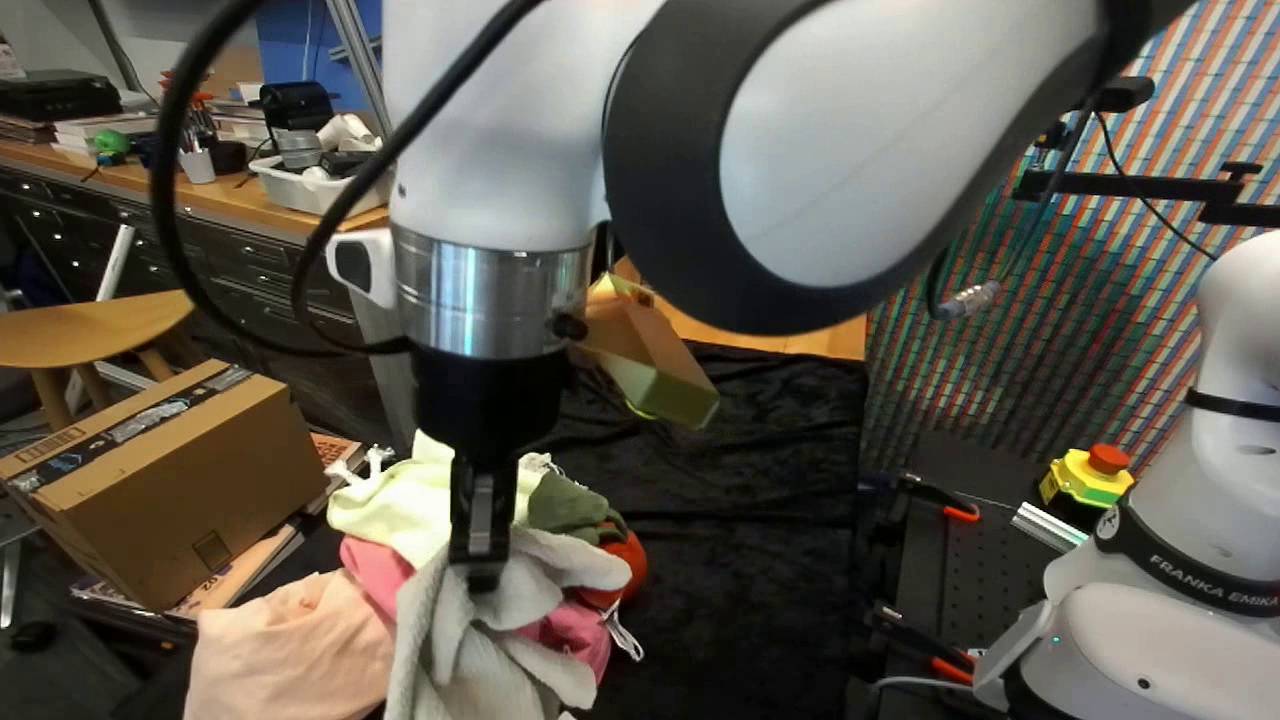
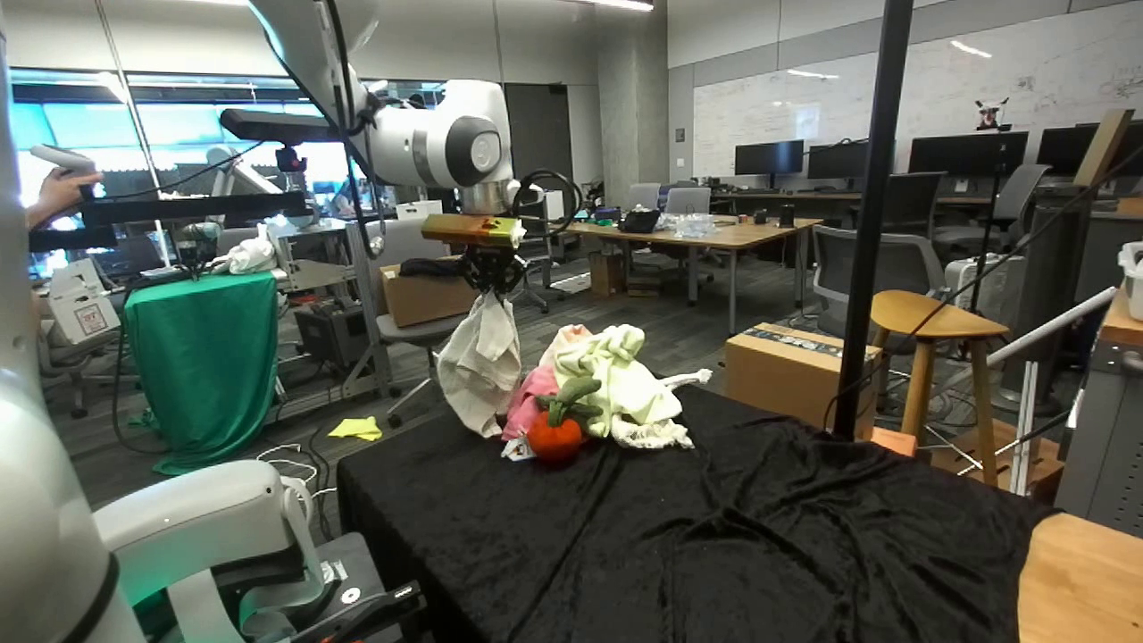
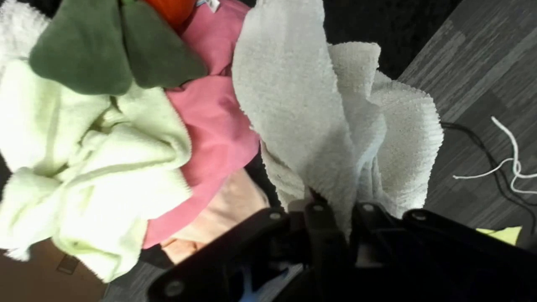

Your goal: Pick up the clothes and toy from the table and stack them on each other.

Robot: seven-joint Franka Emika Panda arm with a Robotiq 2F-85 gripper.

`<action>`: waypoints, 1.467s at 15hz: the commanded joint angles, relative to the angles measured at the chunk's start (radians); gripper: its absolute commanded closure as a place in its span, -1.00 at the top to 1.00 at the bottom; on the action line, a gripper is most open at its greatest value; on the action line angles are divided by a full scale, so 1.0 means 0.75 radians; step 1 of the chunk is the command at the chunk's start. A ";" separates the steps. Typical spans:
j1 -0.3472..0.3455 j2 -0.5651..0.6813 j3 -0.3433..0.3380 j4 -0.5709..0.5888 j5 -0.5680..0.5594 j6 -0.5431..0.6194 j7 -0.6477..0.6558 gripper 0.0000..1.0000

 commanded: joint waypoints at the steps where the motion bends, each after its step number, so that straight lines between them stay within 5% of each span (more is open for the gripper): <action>1: -0.009 -0.031 -0.050 0.067 0.003 -0.008 0.130 -0.89; 9: -0.032 -0.016 -0.134 0.139 0.043 0.197 0.460 -0.90; 15: -0.012 0.001 -0.210 0.147 -0.064 0.377 0.796 -0.90; 22: 0.034 0.056 -0.358 0.142 -0.564 0.192 1.107 -0.93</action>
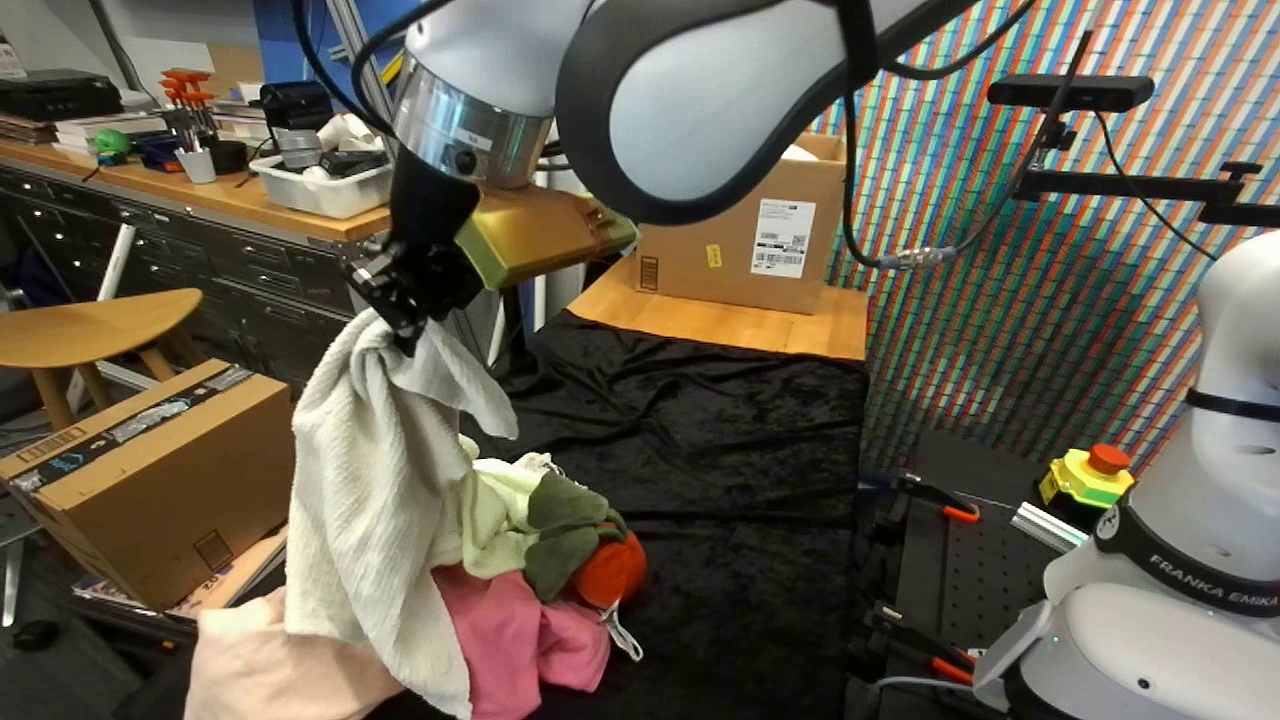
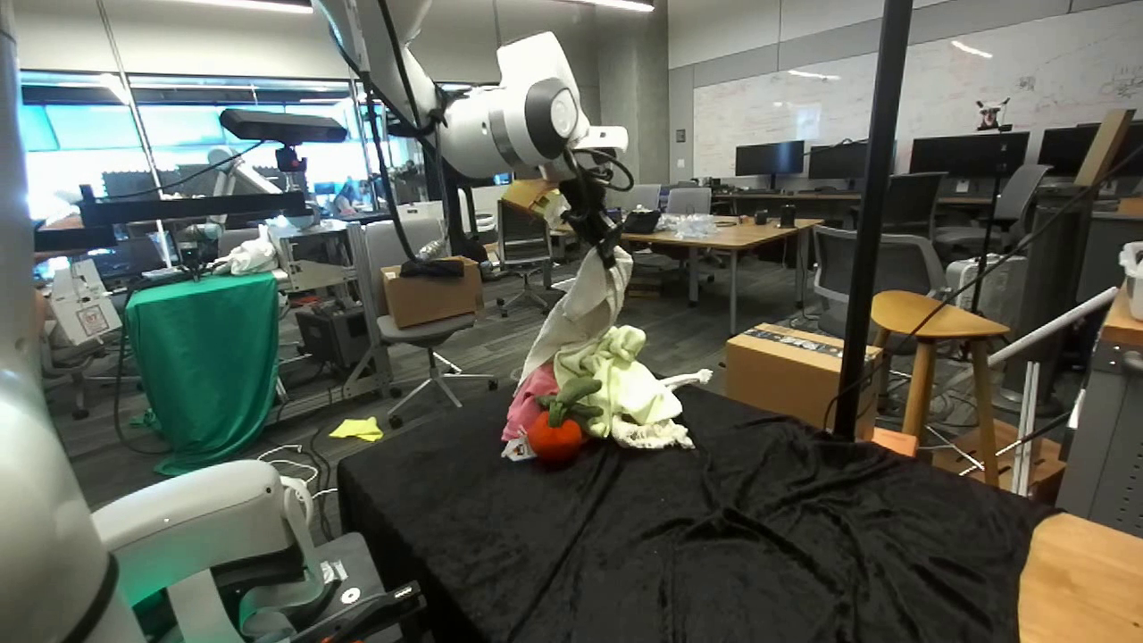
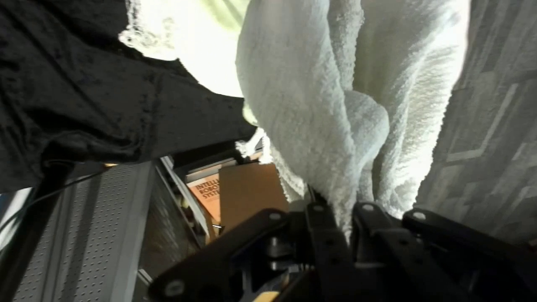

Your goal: Pick up the clothes and toy from the table and stack them on each other.

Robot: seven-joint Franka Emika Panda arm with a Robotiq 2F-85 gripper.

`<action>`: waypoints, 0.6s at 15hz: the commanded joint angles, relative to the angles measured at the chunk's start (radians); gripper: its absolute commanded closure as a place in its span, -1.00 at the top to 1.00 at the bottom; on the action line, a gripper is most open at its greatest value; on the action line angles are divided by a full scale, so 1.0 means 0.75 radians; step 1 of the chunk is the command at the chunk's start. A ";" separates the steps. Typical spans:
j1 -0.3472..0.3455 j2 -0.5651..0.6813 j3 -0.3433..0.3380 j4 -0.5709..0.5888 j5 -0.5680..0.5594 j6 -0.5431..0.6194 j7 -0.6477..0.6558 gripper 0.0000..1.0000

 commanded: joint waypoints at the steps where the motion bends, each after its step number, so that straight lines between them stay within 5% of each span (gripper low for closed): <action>1: 0.043 0.041 -0.071 0.024 -0.246 -0.130 0.096 -0.93; 9: 0.046 0.113 -0.021 0.010 -0.302 -0.373 -0.137 -0.92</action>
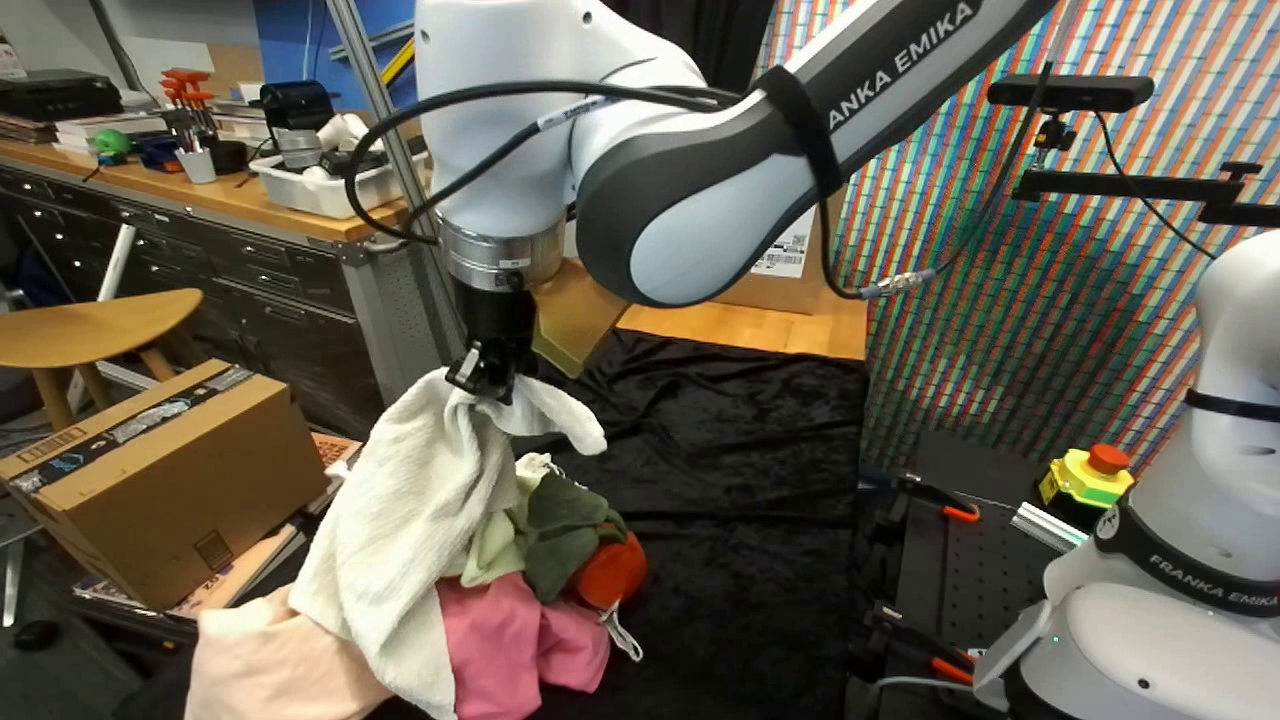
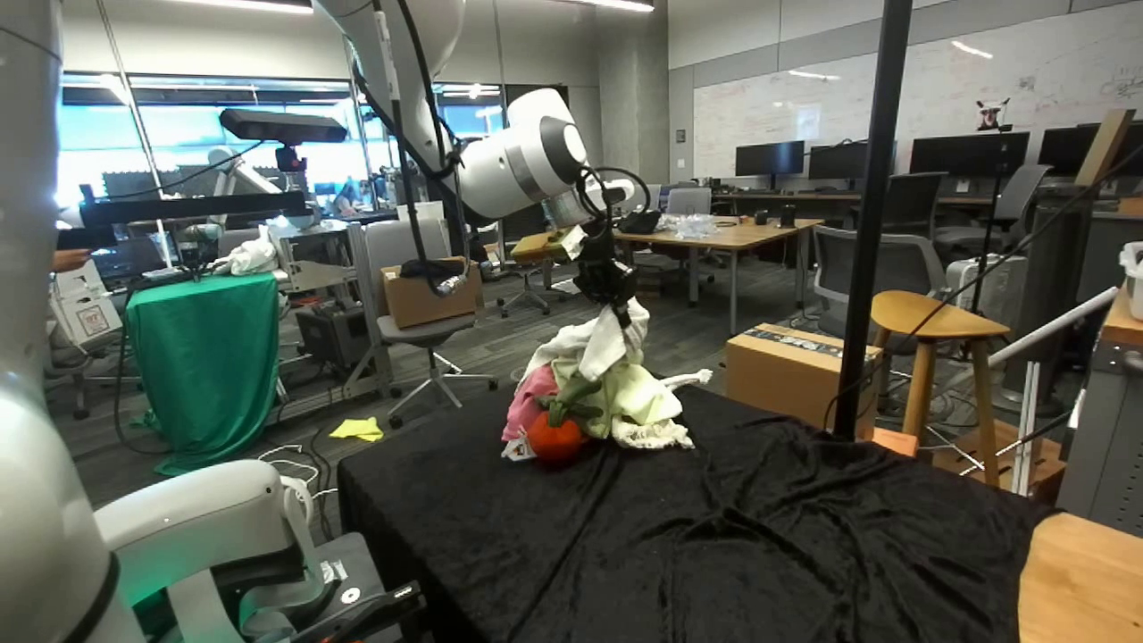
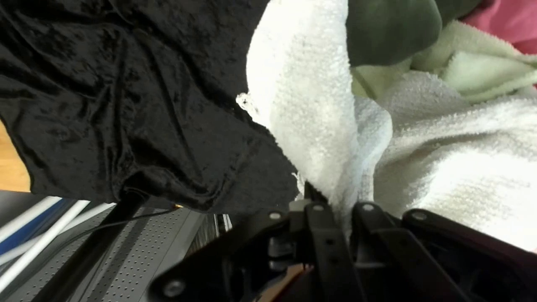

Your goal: Pick up the clothes and toy from the table and stack them on each other.

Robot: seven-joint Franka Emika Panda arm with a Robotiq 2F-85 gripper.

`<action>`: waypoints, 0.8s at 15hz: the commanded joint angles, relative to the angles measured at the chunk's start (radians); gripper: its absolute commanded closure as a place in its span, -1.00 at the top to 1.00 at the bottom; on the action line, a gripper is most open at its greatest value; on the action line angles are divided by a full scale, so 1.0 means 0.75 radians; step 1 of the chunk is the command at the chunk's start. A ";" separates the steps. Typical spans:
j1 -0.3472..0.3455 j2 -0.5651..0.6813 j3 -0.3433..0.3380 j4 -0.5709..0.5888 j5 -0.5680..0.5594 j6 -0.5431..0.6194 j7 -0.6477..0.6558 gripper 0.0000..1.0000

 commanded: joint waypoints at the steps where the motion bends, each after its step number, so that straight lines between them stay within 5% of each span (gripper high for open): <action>1: 0.025 0.016 0.025 0.006 0.008 -0.101 -0.104 -0.92; 10: 0.087 0.024 0.113 -0.080 0.010 -0.252 -0.271 -0.89; 11: 0.088 0.023 0.118 -0.086 0.011 -0.258 -0.278 -0.33; 12: 0.090 0.025 0.118 -0.087 0.008 -0.261 -0.282 -0.31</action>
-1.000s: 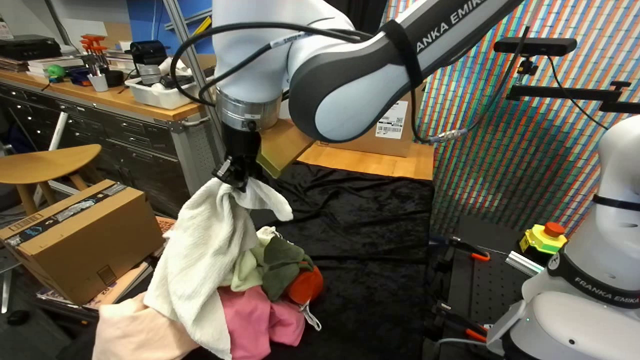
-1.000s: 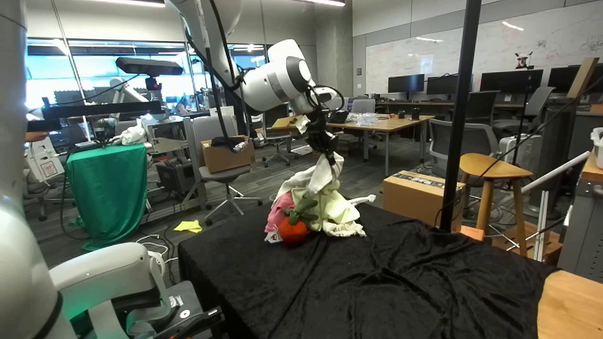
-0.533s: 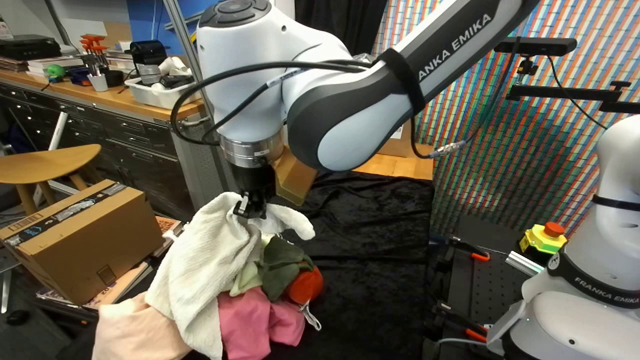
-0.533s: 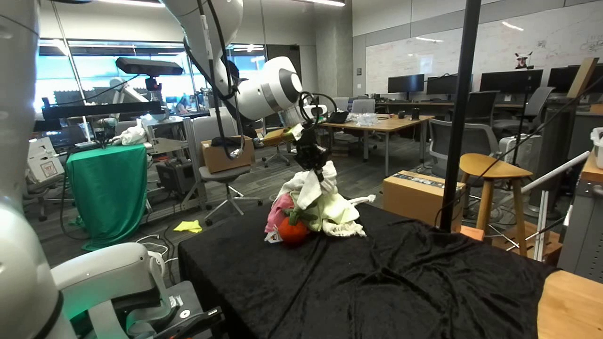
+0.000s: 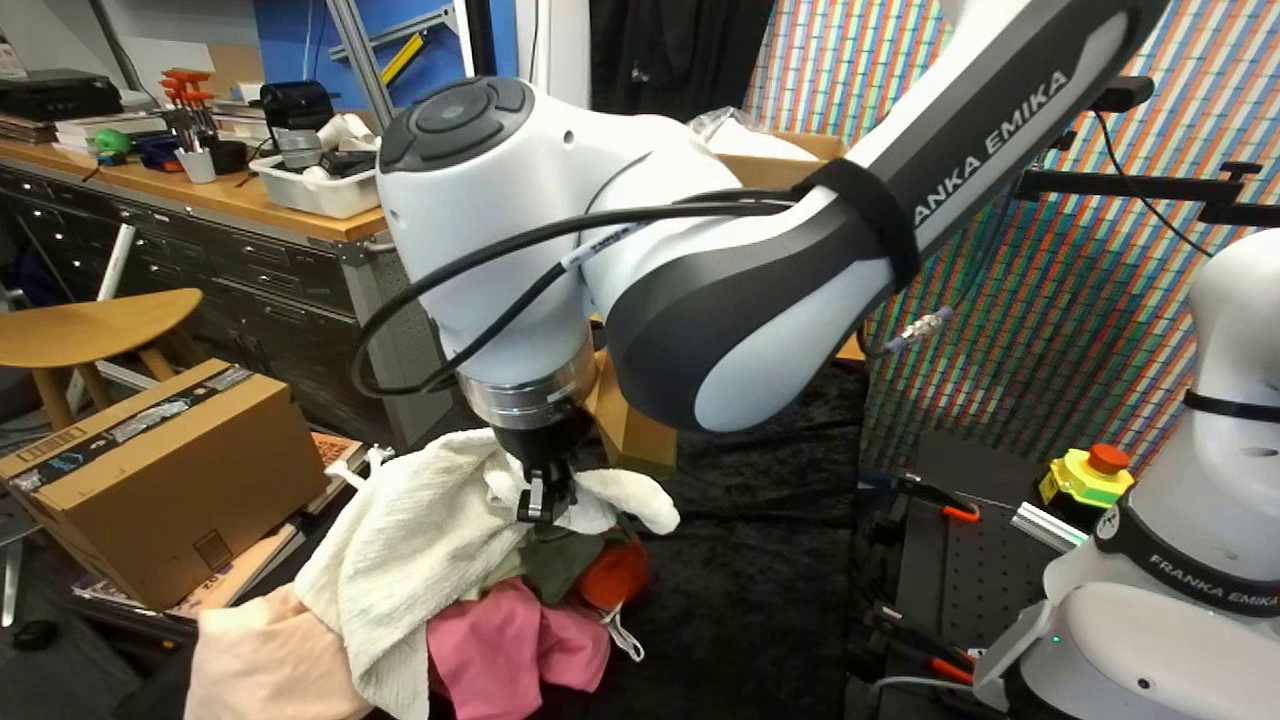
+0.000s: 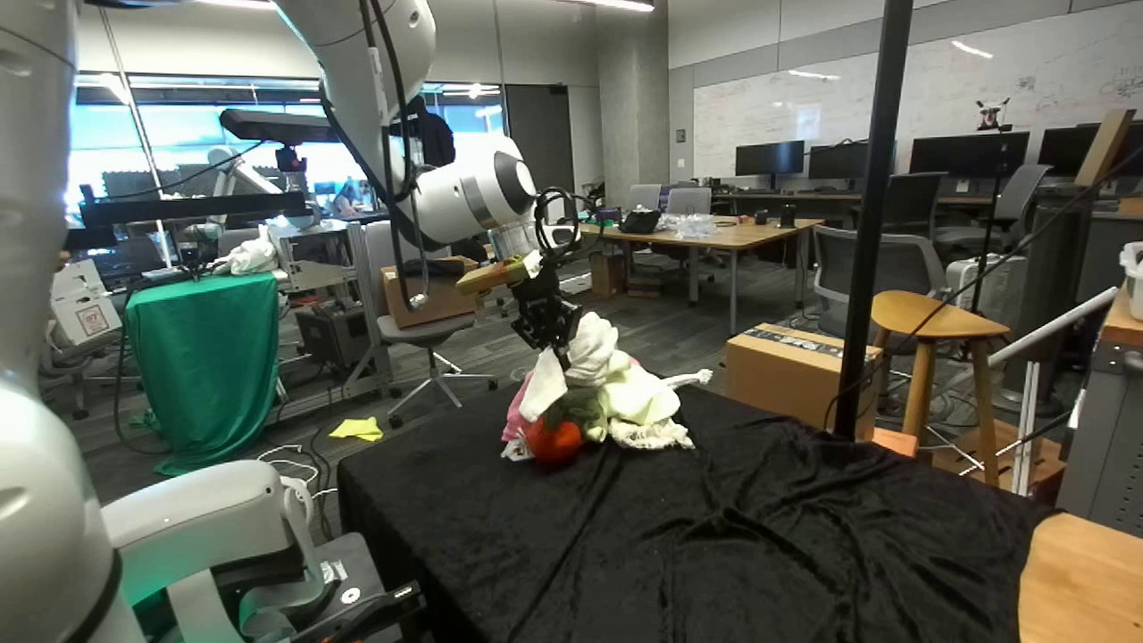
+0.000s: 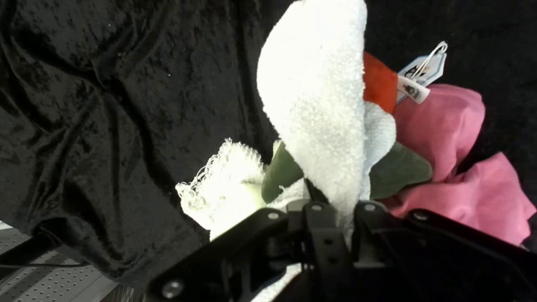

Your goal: Pick up the clothes and toy from the table and stack them on each other.

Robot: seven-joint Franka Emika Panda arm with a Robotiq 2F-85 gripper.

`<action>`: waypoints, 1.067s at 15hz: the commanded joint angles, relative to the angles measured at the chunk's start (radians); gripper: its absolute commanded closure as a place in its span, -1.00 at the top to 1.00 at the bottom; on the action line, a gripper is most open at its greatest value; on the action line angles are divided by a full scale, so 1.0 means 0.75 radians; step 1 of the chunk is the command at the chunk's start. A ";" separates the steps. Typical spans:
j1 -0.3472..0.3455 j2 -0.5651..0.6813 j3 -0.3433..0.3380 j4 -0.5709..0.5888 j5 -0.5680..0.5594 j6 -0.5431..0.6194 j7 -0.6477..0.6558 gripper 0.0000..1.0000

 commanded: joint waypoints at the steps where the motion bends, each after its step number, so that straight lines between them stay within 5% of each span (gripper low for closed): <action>1: 0.007 -0.011 0.004 -0.009 -0.003 -0.031 -0.050 -0.21; 9: -0.002 -0.058 0.002 -0.037 0.007 -0.035 -0.060 0.98; 16: -0.034 -0.225 0.013 -0.134 0.054 -0.121 -0.068 1.00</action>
